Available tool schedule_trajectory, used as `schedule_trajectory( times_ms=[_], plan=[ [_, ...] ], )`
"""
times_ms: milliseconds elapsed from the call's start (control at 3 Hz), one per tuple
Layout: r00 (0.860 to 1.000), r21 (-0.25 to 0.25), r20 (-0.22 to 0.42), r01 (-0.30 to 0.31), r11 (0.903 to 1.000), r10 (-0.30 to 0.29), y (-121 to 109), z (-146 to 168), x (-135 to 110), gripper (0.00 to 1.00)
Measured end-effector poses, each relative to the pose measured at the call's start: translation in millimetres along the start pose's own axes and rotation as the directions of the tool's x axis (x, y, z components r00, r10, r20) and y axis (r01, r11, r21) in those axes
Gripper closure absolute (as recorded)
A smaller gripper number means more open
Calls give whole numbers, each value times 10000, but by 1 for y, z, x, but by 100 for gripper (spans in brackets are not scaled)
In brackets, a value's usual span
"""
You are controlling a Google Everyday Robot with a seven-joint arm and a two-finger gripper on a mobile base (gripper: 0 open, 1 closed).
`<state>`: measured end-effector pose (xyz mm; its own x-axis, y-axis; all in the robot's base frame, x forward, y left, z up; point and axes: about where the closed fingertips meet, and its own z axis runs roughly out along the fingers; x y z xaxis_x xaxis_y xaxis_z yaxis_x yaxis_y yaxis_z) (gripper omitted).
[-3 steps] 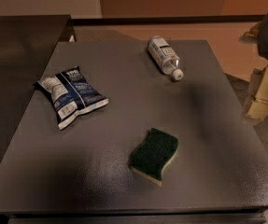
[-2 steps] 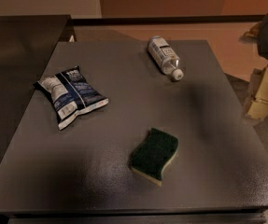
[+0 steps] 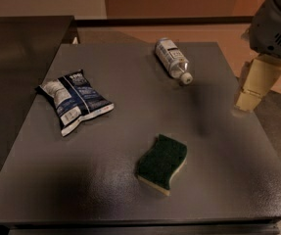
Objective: Move blue plastic bottle near blue chip bag
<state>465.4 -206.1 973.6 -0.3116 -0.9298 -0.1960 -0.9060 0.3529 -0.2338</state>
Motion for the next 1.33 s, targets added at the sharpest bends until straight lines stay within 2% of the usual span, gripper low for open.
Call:
schedule_trajectory(
  times_ms=[333, 667, 1000, 1333],
  plan=[
    [9891, -69, 290, -1443, 9895, 1444, -31, 20, -11, 0],
    [9555, -176, 806, -2832, 9589, 2837, -60, 44, -20, 0],
    [9094, -143, 1231, -3988, 9169, 3974, -85, 68, -36, 0],
    [8543, -54, 1344, -5061, 8625, 5021, -107, 95, -53, 0]
  ],
)
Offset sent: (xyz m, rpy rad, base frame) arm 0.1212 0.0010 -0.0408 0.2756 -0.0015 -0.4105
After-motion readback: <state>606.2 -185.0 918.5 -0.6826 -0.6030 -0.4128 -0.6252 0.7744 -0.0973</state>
